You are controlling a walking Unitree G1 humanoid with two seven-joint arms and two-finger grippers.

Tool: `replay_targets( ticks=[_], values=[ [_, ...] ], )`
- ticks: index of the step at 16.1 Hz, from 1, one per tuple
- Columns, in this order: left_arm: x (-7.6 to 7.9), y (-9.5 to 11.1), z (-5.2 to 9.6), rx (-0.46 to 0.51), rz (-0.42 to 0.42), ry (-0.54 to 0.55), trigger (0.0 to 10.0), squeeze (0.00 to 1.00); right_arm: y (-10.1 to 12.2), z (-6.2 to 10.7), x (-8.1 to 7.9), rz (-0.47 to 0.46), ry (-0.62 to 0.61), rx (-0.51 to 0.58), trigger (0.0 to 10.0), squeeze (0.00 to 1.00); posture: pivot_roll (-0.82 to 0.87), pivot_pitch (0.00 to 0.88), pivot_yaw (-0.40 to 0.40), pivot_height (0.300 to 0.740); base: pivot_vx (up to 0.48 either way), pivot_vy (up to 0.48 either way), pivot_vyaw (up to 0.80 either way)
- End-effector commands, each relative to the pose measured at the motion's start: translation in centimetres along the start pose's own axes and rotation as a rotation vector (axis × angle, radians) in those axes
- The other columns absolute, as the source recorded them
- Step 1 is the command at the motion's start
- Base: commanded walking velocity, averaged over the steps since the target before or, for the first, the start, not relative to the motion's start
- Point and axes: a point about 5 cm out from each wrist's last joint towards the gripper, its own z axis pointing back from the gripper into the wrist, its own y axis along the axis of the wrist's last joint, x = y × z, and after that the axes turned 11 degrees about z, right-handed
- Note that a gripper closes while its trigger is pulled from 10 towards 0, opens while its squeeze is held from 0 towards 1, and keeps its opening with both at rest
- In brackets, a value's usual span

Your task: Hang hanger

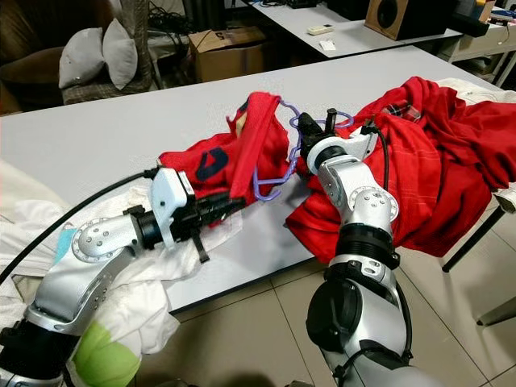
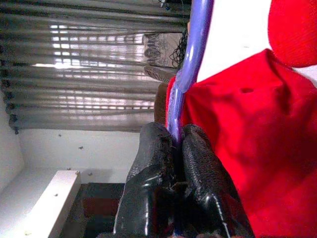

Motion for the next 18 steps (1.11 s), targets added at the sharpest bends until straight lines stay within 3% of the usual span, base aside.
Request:
replay_targets(
  ticks=[1, 4, 9, 13, 18],
  values=[
    [1.3, -0.3, -0.2, -0.037, -0.023, -0.095, 0.0, 0.0, 3.0, 0.2, -1.8, 0.006, 0.057, 0.145, 10.0, 0.0, -0.08, 0.0, 0.018, 0.74, 0.0, 0.0, 0.0],
    [1.7, 0.4, -0.6, 0.0, -0.009, -0.128, 0.0, 0.0, 3.0, 0.1, -1.6, 0.031, 0.043, 0.147, 10.0, 0.0, -0.08, 0.0, 0.018, 0.74, 0.0, 0.0, 0.0],
    [4.5, 2.3, -2.4, 0.094, 0.077, -0.297, 0.0, 0.0, 2.3, -0.4, -0.8, 0.091, -0.017, 0.138, 10.0, 0.0, -0.08, 0.0, 0.015, 0.74, 0.0, 0.0, 0.0],
    [4.3, 0.4, -2.7, -0.039, 0.057, -0.259, 0.0, 0.0, 2.6, -0.6, -1.2, 0.023, -0.001, 0.164, 10.0, 0.0, -0.08, 0.0, 0.018, 0.74, 0.0, 0.0, 0.0],
    [4.5, 0.8, -4.1, -0.035, 0.038, -0.27, 0.0, 0.0, 1.8, -1.6, -1.3, 0.004, -0.027, 0.17, 10.0, 0.0, -0.07, 0.0, 0.013, 0.74, 0.0, 0.0, 0.0]
  ],
)
